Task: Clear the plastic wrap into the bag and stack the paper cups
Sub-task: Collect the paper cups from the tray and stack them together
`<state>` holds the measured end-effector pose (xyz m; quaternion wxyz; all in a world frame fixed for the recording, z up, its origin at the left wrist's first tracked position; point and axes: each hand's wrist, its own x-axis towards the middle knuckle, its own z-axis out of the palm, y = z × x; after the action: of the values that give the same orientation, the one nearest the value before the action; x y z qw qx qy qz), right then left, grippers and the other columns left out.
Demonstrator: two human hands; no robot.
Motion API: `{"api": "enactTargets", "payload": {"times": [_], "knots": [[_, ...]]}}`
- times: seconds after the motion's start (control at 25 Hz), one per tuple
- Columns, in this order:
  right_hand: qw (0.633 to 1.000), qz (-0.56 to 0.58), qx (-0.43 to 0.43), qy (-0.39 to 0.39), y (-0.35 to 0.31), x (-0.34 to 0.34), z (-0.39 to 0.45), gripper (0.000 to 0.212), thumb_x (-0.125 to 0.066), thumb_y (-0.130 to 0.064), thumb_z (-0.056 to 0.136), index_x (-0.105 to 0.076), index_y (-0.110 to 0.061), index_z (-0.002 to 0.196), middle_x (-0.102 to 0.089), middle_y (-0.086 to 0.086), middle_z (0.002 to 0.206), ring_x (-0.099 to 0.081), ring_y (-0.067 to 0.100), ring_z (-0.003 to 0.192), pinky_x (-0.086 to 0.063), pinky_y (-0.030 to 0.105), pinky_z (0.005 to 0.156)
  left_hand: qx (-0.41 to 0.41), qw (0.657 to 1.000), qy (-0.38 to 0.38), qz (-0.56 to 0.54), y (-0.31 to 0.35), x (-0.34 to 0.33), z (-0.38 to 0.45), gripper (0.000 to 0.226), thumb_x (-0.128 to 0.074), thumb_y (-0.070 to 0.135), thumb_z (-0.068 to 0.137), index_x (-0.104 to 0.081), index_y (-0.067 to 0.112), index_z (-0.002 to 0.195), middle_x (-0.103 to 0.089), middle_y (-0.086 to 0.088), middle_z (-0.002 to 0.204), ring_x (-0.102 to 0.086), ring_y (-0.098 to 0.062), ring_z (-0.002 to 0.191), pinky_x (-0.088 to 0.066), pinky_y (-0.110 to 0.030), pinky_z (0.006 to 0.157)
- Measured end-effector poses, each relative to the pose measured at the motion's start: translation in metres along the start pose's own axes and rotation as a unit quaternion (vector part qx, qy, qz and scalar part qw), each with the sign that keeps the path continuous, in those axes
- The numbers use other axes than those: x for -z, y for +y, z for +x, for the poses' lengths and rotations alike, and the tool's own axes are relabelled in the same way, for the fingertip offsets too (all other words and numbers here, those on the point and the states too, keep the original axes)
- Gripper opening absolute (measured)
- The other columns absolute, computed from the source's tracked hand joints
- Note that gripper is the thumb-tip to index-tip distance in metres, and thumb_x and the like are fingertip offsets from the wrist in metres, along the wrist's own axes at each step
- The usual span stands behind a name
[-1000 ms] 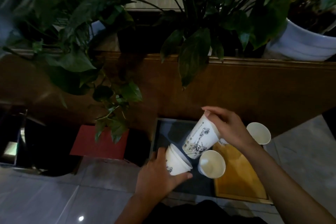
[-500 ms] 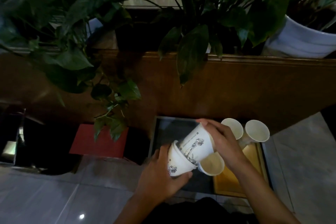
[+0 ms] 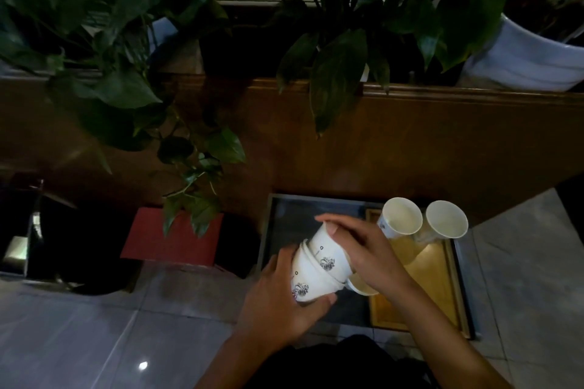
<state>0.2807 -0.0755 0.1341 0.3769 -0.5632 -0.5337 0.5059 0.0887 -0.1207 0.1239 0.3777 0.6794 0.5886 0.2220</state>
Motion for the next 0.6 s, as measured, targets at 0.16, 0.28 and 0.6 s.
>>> {"api": "enactTargets", "payload": {"times": [0.16,0.28,0.6], "knots": [[0.999,-0.042,0.008,-0.014,0.004,-0.007,-0.002,0.027,-0.055,-0.053,0.090,-0.070,-0.051,0.112,-0.068,-0.029,0.118,-0.060,-0.004,0.115,-0.050,0.027,0.095,0.010,1.000,-0.003,-0.019,0.000,-0.003,-0.003,0.075,-0.075,0.071,0.062,-0.029,0.065,0.121,-0.055,0.025,0.123,-0.059,0.004,0.106,-0.057,-0.035,0.084],[0.998,-0.049,0.013,-0.027,0.003,-0.015,-0.005,0.028,-0.055,-0.050,0.091,-0.069,-0.048,0.115,-0.068,-0.028,0.119,-0.059,-0.003,0.117,-0.048,0.026,0.097,0.015,1.000,0.000,-0.024,0.000,-0.004,-0.003,0.076,-0.074,0.070,0.062,-0.031,0.060,0.124,-0.054,0.026,0.122,-0.058,0.004,0.106,-0.057,-0.036,0.085],[0.998,-0.049,0.011,-0.044,-0.003,-0.029,-0.011,0.037,-0.056,-0.056,0.088,-0.068,-0.043,0.121,-0.067,-0.027,0.121,-0.058,-0.005,0.116,-0.049,0.019,0.094,0.016,0.999,0.016,-0.032,-0.005,-0.004,0.001,0.073,-0.076,0.068,0.061,-0.033,0.063,0.120,-0.052,0.032,0.116,-0.057,0.010,0.100,-0.058,-0.033,0.080]]}}
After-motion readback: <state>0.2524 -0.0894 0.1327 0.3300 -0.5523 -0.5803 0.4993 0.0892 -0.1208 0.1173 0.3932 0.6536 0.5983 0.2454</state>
